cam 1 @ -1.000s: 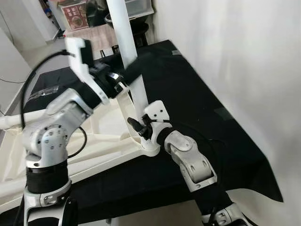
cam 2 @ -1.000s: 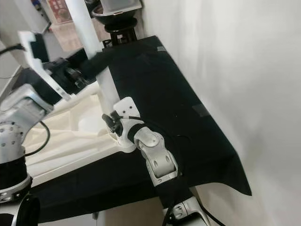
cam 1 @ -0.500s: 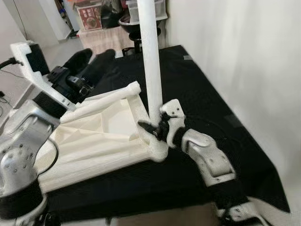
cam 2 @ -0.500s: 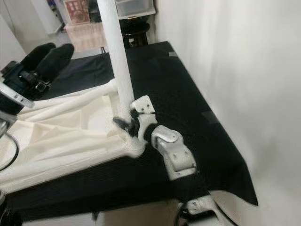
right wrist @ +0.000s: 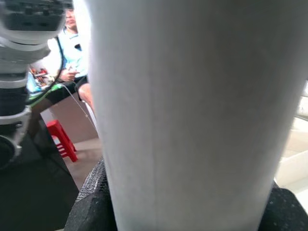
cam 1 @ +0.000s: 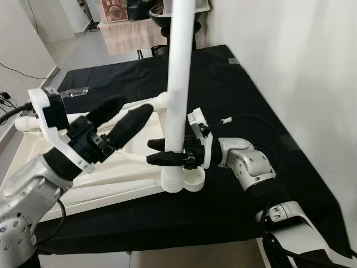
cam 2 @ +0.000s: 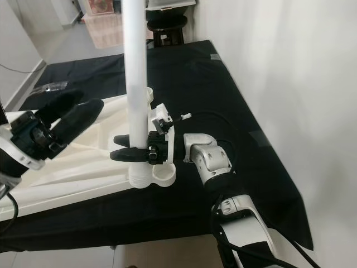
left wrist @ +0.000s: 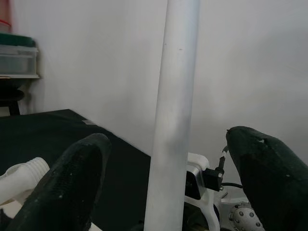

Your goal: Building children table

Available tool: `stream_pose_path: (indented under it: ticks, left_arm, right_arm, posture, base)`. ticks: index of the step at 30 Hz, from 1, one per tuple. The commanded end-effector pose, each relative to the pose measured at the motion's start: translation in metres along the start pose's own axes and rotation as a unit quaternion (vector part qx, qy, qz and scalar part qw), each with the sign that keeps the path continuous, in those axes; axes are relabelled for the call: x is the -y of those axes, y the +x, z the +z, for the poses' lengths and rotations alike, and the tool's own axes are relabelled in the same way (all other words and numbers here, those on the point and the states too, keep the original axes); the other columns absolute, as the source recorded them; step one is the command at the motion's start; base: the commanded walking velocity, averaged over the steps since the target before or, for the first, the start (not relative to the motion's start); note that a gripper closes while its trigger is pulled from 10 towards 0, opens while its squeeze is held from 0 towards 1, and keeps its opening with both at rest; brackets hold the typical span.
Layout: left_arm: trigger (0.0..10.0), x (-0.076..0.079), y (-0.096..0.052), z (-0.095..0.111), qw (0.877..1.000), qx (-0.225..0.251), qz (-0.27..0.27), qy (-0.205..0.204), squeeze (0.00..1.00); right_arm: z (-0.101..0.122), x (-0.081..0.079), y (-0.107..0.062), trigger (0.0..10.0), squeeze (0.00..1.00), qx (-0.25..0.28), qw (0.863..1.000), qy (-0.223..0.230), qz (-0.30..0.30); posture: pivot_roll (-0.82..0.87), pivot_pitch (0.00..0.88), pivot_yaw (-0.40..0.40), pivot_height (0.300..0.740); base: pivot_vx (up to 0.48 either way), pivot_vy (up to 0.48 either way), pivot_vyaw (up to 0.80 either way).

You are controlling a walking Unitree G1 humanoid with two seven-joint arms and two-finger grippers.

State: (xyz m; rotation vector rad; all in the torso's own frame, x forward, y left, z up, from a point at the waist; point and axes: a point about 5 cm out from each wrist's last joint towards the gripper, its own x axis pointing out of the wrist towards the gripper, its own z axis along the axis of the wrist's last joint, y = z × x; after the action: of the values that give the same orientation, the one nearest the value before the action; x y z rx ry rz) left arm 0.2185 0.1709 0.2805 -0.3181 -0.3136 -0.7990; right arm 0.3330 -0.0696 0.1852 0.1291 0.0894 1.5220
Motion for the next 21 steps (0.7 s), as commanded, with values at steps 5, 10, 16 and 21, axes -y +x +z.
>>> stream_pose_path:
  ticks: [5, 10, 16, 21]
  left_arm:
    - [10.0, -0.001, -0.006, -0.038, 0.993, -0.106, 0.057, 0.019, 0.0]
    - [10.0, 0.01, -0.018, -0.075, 0.979, -0.19, 0.073, 0.012, 0.0]
    - [10.0, 0.015, -0.029, -0.086, 0.972, -0.217, 0.089, 0.001, 0.0]
    - [10.0, 0.014, -0.036, -0.098, 0.963, -0.237, 0.127, 0.013, 0.0]
  right_arm:
    - [0.013, 0.006, -0.004, 10.0, 0.0, 0.024, 0.998, -0.051, -0.036]
    - [0.015, 0.012, -0.016, 10.0, 0.0, 0.039, 0.995, -0.061, -0.07]
    - [0.016, 0.016, -0.024, 10.0, 0.0, 0.047, 0.992, -0.066, -0.093]
    - [0.013, 0.014, -0.024, 10.0, 0.0, 0.046, 0.993, -0.071, -0.087]
  posture:
    - [0.01, 0.081, 0.073, 0.74]
    - [0.0, 0.09, 0.076, 0.74]
    - [0.01, 0.098, 0.082, 0.74]
    - [0.01, 0.105, 0.083, 0.74]
  base:
    - [0.0, 0.0, 0.0]
    - [0.0, 0.0, 0.0]
    - [0.0, 0.0, 0.0]
    - [0.0, 0.0, 0.0]
